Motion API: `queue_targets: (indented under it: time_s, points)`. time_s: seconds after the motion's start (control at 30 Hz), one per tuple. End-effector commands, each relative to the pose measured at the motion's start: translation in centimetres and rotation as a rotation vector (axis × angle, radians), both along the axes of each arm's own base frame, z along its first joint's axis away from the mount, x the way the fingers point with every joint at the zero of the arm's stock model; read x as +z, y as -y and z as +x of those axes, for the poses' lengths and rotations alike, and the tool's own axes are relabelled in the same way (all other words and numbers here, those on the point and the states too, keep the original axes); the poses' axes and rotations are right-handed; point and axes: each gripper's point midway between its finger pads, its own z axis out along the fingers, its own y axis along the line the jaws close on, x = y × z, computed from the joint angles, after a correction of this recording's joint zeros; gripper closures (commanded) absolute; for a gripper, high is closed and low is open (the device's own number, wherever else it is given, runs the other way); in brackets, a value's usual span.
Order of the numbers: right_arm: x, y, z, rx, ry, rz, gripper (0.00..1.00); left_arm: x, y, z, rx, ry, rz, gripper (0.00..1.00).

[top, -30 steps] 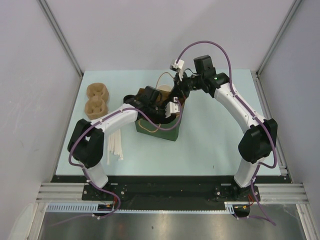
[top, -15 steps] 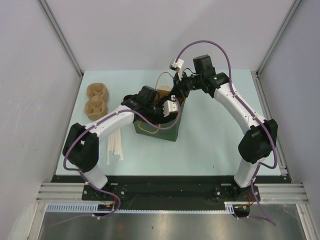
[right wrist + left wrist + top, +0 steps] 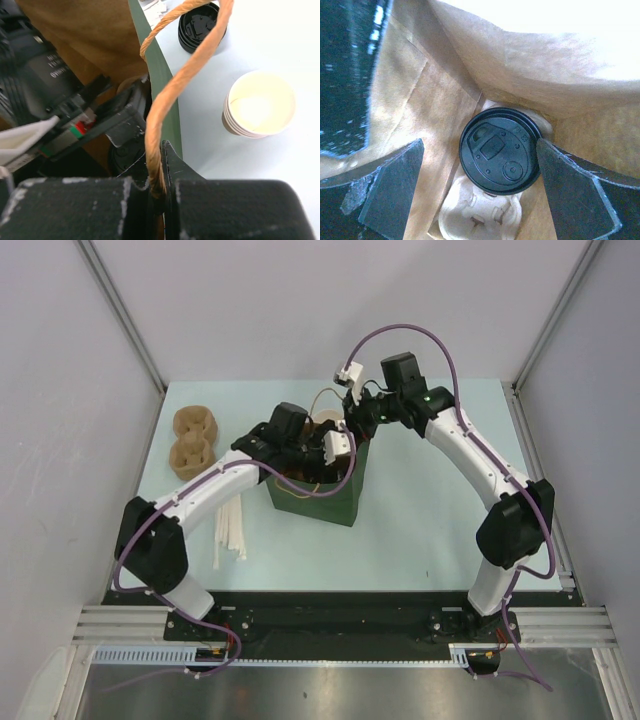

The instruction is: Pack the takeout coffee

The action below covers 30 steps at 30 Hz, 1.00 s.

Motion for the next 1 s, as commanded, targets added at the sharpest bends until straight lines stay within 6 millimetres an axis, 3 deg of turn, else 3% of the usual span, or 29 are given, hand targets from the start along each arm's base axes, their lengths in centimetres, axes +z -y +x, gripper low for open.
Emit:
queue_targets:
  time_s: [0.0,0.43,0.53,0.7,0.83,0.9,0.97]
  points:
    - [1.5,0.6,-0.9,0.012,0.035,-0.005,1.00,5.3,0.5,-0.8,-0.038,0.053,-0.088,0.00]
    - [1.6,1.5,-1.4,0.036,0.040,-0.023,1.00,10.6,-0.4,-2.2,-0.052,0.003,-0.129,0.03]
    - [1.8,1.8,-1.5,0.032,0.042,-0.023,1.00,12.7,-0.9,-1.9,-0.016,-0.027,-0.167,0.05]
    - [2.0,2.5,-1.5,0.020,0.044,-0.030,1.00,18.2,-1.9,-0.7,0.091,-0.042,-0.291,0.08]
    - [2.2,3.0,-1.7,0.012,0.046,-0.033,1.00,22.3,-4.1,0.8,0.194,-0.020,-0.391,0.09]
    - [2.2,3.3,-1.7,0.005,0.046,-0.038,1.00,23.9,-5.0,0.7,0.230,-0.007,-0.429,0.09]
    - [2.4,3.6,-1.9,-0.003,0.047,-0.039,1.00,24.3,-6.5,1.4,0.299,0.003,-0.446,0.09]
